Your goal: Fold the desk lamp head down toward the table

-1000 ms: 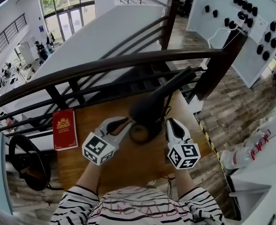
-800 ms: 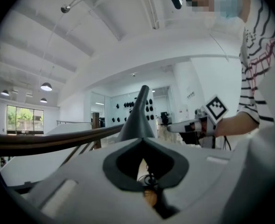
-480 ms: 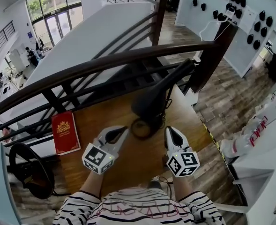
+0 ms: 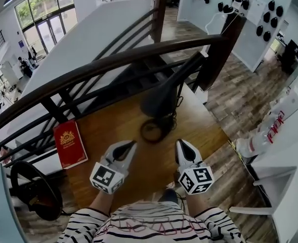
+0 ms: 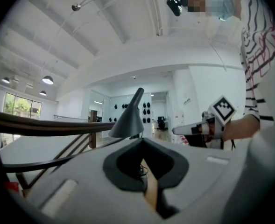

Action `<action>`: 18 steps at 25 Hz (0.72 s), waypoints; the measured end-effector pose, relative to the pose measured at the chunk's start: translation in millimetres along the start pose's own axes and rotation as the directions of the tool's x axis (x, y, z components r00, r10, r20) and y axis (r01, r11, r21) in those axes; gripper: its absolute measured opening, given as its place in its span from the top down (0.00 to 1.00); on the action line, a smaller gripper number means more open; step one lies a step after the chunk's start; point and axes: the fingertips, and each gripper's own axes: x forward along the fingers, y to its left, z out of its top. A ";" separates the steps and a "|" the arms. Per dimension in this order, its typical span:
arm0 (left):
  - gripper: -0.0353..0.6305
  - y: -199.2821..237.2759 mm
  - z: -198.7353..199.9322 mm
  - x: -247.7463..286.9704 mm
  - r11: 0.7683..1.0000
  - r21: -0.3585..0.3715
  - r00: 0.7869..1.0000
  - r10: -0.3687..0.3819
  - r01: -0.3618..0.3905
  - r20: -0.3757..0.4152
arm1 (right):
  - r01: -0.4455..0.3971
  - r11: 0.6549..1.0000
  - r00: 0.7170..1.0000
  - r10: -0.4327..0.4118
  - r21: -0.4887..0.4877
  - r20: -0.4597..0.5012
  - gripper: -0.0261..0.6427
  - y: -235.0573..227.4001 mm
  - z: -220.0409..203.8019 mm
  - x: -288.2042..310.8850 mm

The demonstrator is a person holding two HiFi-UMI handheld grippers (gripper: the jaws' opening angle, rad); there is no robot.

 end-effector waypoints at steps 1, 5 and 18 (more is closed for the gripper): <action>0.94 -1.2 -1.5 -3.8 1.000 -0.003 1.000 -0.001 0.001 -0.002 | 0.002 1.000 1.000 -0.002 0.001 -0.001 0.96 3.4 -2.0 -2.9; 0.94 -6.4 -7.1 -18.3 1.000 -0.018 1.000 0.001 -0.001 -0.009 | 0.011 1.000 1.000 -0.011 0.005 -0.007 0.96 15.3 -10.5 -15.5; 0.94 -19.9 -22.2 -43.1 0.999 -0.044 1.000 -0.010 0.009 -0.026 | 0.072 0.997 0.997 -0.072 0.022 -0.012 0.96 26.5 -29.4 -39.8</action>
